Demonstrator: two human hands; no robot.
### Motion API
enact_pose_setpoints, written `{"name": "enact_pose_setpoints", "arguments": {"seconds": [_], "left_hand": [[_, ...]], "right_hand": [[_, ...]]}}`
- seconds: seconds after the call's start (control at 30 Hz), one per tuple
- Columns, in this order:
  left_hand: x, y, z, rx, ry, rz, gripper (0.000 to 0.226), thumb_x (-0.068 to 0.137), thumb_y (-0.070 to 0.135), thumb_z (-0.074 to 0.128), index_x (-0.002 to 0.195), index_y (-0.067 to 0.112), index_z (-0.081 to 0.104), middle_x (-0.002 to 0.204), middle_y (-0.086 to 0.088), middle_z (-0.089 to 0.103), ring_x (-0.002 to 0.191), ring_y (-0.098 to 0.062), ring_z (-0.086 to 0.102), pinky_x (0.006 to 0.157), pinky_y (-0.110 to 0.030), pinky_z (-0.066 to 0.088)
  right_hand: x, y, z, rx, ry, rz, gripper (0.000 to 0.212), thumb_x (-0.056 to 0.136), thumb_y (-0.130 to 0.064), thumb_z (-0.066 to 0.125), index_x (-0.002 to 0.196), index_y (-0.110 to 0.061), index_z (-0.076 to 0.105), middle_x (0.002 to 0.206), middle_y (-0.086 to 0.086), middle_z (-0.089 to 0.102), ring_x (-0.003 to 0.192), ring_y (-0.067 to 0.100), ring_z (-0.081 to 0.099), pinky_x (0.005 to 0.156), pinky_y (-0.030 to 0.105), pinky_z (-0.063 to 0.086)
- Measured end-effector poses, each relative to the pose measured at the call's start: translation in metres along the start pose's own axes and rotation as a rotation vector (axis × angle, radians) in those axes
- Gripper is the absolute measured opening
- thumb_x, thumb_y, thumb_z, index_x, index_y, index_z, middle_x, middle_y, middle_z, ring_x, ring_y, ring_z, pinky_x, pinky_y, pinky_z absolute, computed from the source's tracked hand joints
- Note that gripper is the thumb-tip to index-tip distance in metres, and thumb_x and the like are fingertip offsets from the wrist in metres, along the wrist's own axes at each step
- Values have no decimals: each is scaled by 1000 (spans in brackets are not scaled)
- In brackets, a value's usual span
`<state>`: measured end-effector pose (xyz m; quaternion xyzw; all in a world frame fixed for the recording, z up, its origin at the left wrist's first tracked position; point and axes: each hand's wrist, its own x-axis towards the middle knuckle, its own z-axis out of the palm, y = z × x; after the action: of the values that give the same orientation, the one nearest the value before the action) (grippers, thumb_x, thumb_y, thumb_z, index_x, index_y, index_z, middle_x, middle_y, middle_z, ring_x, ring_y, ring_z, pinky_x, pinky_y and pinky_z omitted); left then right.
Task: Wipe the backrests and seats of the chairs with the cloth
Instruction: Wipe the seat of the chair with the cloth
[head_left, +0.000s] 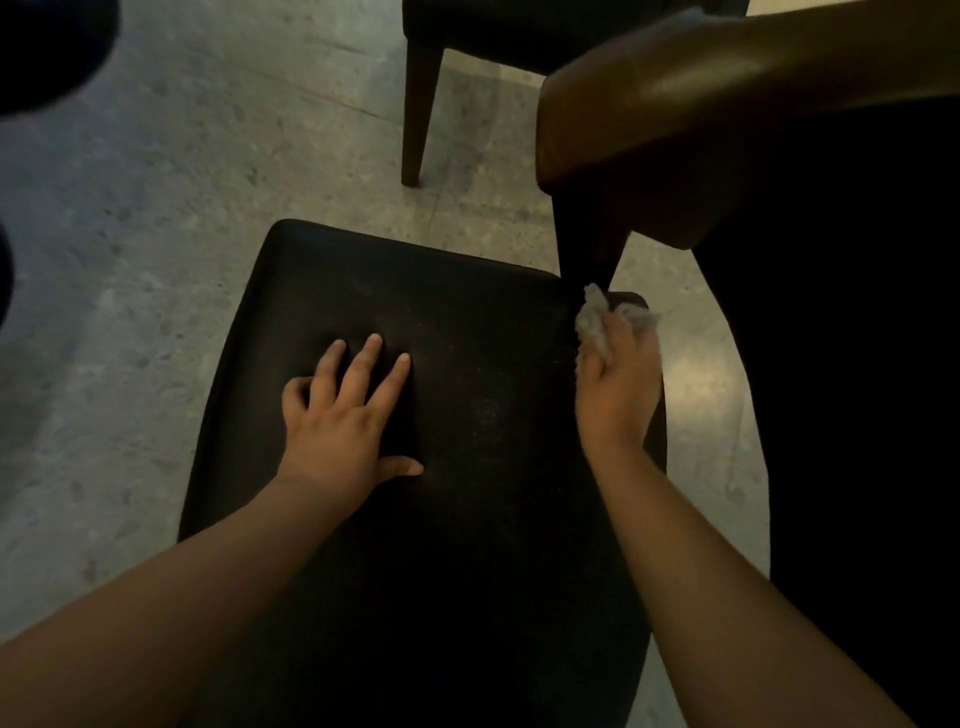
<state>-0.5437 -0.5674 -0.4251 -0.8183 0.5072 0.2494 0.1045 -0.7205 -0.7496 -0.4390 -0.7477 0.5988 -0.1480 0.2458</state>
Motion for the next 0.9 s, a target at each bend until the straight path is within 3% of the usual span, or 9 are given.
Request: {"name": "enact_pose_setpoints", "arguments": {"seconds": [0.1,0.2,0.3,0.4,0.5,0.63,0.73,0.83,0.9], "left_hand": [[0,0,1,3,7,0,114,72,78,55,149,37,-19,158,0,-23,145,-31,-17,114,-51,9],[1,-1,3,8,9,0,115,72,79,55,149,37,-20,158,0,-23,144,-31,-16,114,-51,10],[1,0,3,28,9,-1,115,72,79,53,148,37,-21,158,-1,-25,144,-32,-17,114,-52,10],[1,1,4,39,11,-9,114,72,80,52,149,36,-21,158,-1,-25,145,-32,-17,114,-53,10],[1,1,5,36,15,-12,114,72,80,53,149,37,-21,158,0,-25,144,-31,-17,114,-52,10],[1,0,5,44,18,-5,114,72,81,51,149,37,-21,158,-1,-25,144,-31,-16,113,-51,11],[1,0,5,35,18,-4,114,72,80,53,150,36,-18,158,-1,-23,145,-32,-15,113,-52,11],[1,1,5,43,15,-12,114,72,80,53,150,36,-18,159,-1,-23,145,-32,-15,114,-52,11],[1,1,5,45,14,-15,115,71,80,54,150,37,-18,159,-1,-22,145,-32,-15,114,-53,10]], "right_hand": [[-37,-3,-1,67,-158,-92,42,94,-21,55,136,-25,52,139,3,45,120,13,50,100,35,49],[-34,-2,-8,-7,-69,-159,44,93,-22,52,137,-23,52,138,5,47,120,18,50,94,29,48],[8,2,-11,-144,63,-24,43,98,-20,48,141,-22,48,140,8,48,121,25,48,91,30,43],[45,2,-4,-131,19,148,44,100,-29,48,143,-22,44,141,6,51,126,26,47,102,37,41],[45,-2,8,-66,9,174,45,100,-27,49,144,-25,44,139,7,52,128,26,46,108,45,36],[7,-4,7,114,-28,59,41,98,-21,49,139,-24,51,129,9,56,109,16,57,94,31,50],[-29,-6,0,191,-135,-51,41,93,-18,55,133,-27,55,122,4,56,98,6,57,83,17,50],[-35,-4,-10,161,-85,-95,43,92,-27,49,135,-26,54,120,6,58,101,14,59,81,27,55],[-11,2,-14,98,13,-6,45,95,-31,43,139,-27,49,122,11,59,103,21,60,83,35,55]]}}
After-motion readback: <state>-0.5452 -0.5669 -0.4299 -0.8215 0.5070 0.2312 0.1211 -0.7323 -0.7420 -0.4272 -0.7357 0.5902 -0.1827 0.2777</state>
